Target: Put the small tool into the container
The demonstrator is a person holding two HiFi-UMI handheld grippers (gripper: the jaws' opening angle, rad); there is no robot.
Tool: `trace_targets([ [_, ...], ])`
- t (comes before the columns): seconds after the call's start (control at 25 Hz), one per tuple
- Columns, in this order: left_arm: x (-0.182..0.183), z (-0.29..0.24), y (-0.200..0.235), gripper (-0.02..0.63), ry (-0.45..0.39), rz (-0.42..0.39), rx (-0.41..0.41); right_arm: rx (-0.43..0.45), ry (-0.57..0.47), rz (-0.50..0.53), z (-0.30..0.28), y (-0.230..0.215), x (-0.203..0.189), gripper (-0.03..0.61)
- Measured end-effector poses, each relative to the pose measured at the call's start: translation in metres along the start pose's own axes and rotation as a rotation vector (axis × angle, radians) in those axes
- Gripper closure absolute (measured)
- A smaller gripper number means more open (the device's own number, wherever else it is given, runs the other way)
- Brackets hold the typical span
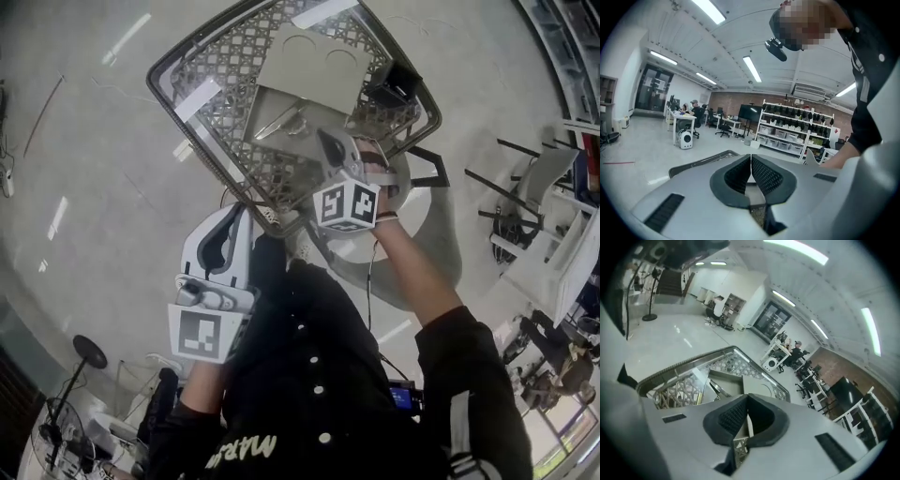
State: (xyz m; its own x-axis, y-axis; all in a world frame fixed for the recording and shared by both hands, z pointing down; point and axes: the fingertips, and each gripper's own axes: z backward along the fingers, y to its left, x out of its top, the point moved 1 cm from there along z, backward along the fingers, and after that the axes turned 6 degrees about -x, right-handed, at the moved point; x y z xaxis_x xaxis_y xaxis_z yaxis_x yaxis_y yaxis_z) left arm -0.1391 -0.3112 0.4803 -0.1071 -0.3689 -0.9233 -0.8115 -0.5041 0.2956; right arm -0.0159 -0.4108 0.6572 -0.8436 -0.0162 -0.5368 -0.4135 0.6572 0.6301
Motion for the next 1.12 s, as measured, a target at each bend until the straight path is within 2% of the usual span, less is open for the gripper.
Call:
trace_targets([
  [0.4, 0.049, 0.019, -0.031, 0.581, -0.085, -0.128, -0.032, -0.067, -0.165, -0.461, 0.107, -0.082, 0.054, 0.565],
  [0.64, 0.076, 0.028, -0.036, 0.581, -0.139, -0.191, -0.027, -0.155, -0.325, -0.637, 0.17, -0.13, 0.072, 0.566],
  [0.88, 0.105, 0.039, -0.038, 0.581, -0.194, -0.242, 0.001, -0.24, -0.354, -0.815, 0.23, -0.166, 0.061, 0.566],
  [1.12, 0.13, 0.056, -0.048, 0.581, -0.238, -0.296, 0.006, -0.366, -0.415, -0.9, 0.295, -0.195, 0.048, 0.566],
])
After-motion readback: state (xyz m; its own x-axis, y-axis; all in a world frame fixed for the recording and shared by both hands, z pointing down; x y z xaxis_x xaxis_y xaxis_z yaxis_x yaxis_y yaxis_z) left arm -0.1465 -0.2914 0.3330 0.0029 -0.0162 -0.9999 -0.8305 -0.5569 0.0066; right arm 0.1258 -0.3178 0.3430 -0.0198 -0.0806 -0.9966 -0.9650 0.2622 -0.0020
